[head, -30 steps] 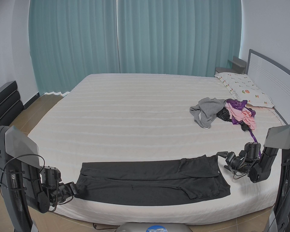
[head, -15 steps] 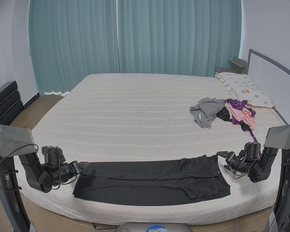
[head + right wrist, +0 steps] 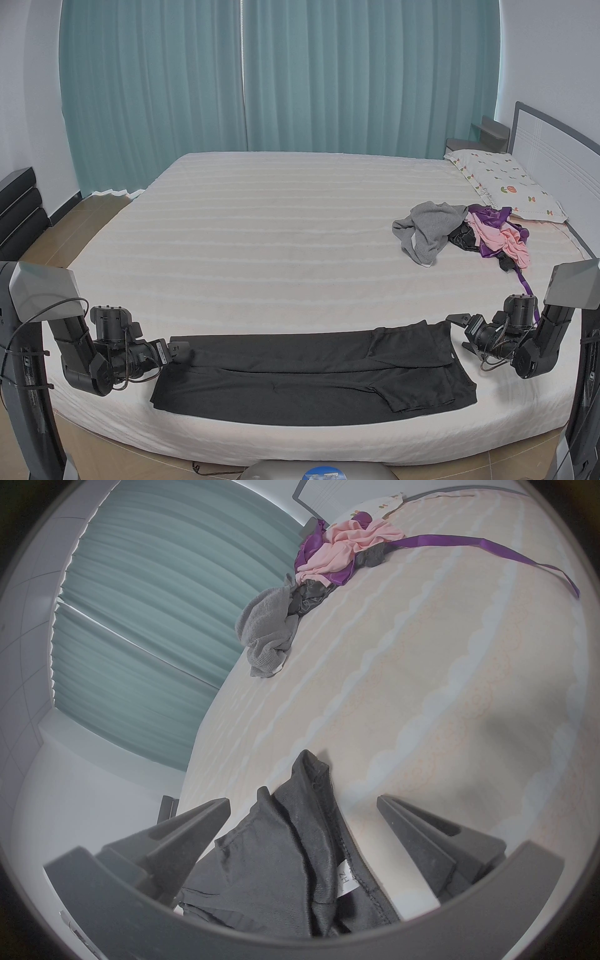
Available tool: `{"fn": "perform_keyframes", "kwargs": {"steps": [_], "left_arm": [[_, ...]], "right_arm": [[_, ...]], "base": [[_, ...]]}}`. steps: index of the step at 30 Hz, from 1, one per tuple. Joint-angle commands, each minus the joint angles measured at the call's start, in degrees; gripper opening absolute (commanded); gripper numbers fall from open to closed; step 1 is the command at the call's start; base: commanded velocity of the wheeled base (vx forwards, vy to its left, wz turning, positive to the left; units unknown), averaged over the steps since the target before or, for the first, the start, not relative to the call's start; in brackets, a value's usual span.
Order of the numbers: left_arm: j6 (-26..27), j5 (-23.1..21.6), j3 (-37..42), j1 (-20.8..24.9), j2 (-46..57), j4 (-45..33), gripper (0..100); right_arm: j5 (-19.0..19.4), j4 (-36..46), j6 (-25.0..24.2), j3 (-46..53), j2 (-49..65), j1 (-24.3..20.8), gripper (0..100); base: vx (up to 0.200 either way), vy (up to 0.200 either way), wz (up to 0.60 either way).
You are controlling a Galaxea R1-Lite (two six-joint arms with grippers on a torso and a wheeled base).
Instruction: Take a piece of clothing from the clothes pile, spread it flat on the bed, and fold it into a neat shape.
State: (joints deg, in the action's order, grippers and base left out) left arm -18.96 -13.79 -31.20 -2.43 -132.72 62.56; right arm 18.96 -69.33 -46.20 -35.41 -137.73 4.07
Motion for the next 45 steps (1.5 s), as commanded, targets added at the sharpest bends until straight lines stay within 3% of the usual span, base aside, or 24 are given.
{"fn": "perform_keyframes", "kwargs": {"steps": [1,18,19,45], "left_arm": [[0.5,-0.5,0.0,0.7,-4.4,3.0,100],[0.6,-0.5,2.8,3.1,-4.2,7.3,100],[0.5,-0.5,2.8,3.1,-4.2,7.4,0],[-1.2,0.3,4.2,2.0,-4.0,10.9,0]], "right_arm": [[-0.1,-0.3,0.1,0.0,-0.3,-0.3,100],[-0.1,-2.3,0.1,0.3,-1.0,-0.3,100],[-0.1,-2.3,0.1,0.3,-1.0,-0.3,100],[0.1,-2.4,-0.5,0.3,-0.6,0.1,100]], "base": [[0.000,0.000,0.00],[0.000,0.000,0.00],[0.000,0.000,0.00],[0.000,0.000,0.00]]}}
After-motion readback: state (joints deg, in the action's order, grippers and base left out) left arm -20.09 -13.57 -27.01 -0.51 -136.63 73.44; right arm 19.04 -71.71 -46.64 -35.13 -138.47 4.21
